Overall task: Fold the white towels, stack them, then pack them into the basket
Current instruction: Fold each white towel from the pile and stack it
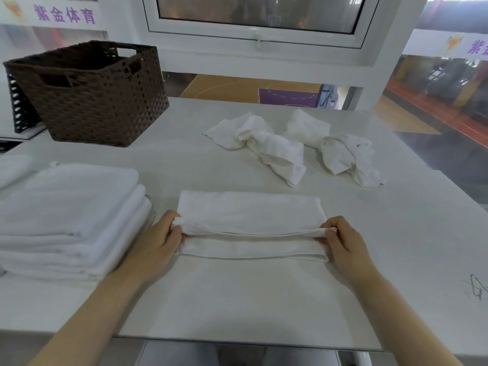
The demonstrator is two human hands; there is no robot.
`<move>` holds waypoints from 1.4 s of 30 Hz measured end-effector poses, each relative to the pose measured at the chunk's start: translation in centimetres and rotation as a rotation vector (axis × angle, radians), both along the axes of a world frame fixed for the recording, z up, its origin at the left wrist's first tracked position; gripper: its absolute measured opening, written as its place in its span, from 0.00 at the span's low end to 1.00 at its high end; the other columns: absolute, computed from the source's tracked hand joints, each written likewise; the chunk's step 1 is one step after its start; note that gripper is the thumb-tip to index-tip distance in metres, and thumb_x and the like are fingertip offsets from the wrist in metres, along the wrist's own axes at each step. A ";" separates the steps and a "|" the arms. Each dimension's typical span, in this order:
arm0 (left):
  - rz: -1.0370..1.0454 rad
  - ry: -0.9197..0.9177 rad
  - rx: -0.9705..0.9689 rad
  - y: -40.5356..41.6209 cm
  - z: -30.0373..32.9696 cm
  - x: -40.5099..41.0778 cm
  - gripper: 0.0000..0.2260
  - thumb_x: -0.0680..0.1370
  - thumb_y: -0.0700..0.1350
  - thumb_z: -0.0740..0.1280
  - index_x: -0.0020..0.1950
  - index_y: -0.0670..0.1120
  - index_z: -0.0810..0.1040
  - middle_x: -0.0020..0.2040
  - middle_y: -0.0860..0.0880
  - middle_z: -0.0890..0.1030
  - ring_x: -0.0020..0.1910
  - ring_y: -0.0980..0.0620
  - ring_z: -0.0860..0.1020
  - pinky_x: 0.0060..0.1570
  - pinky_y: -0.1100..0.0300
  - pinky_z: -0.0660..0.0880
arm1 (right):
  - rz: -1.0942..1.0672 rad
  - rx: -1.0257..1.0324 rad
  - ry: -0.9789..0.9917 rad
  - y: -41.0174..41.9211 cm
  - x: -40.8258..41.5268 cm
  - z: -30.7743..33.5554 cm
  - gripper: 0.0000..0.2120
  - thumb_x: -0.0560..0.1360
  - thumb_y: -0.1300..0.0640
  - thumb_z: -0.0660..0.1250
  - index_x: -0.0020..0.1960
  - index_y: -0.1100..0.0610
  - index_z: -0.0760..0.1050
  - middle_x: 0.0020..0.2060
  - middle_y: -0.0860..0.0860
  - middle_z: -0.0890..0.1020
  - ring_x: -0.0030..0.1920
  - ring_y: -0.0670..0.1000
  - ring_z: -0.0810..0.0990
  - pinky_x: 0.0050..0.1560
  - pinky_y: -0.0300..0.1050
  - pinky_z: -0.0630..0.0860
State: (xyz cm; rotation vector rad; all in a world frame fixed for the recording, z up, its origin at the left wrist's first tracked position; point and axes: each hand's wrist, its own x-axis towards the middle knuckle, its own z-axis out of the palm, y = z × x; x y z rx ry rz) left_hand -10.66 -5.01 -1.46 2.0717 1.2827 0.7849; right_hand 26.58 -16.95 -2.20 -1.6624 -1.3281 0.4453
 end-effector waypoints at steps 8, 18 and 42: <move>0.014 0.111 0.095 -0.6 -0.7 -1.3 0.13 0.74 0.36 0.67 0.37 0.49 0.66 0.30 0.48 0.70 0.28 0.55 0.66 0.28 0.62 0.61 | 0.259 -0.034 -0.330 -1.5 0.6 0.6 0.10 0.74 0.61 0.58 0.41 0.46 0.66 0.38 0.47 0.73 0.37 0.51 0.72 0.38 0.51 0.71; -0.015 0.379 0.210 -2.0 -1.7 -1.1 0.27 0.74 0.59 0.64 0.71 0.53 0.65 0.63 0.55 0.68 0.51 0.54 0.75 0.48 0.57 0.75 | 0.246 -0.056 -0.532 -2.3 0.3 -0.3 0.09 0.74 0.53 0.71 0.52 0.46 0.73 0.48 0.40 0.72 0.34 0.48 0.75 0.37 0.39 0.73; -0.322 0.630 0.821 2.0 -0.1 0.5 0.12 0.76 0.46 0.61 0.51 0.48 0.83 0.62 0.50 0.80 0.58 0.48 0.79 0.57 0.56 0.68 | 0.105 -0.080 -0.426 -2.2 -0.6 0.0 0.18 0.71 0.69 0.61 0.46 0.45 0.74 0.45 0.41 0.75 0.43 0.45 0.76 0.40 0.31 0.69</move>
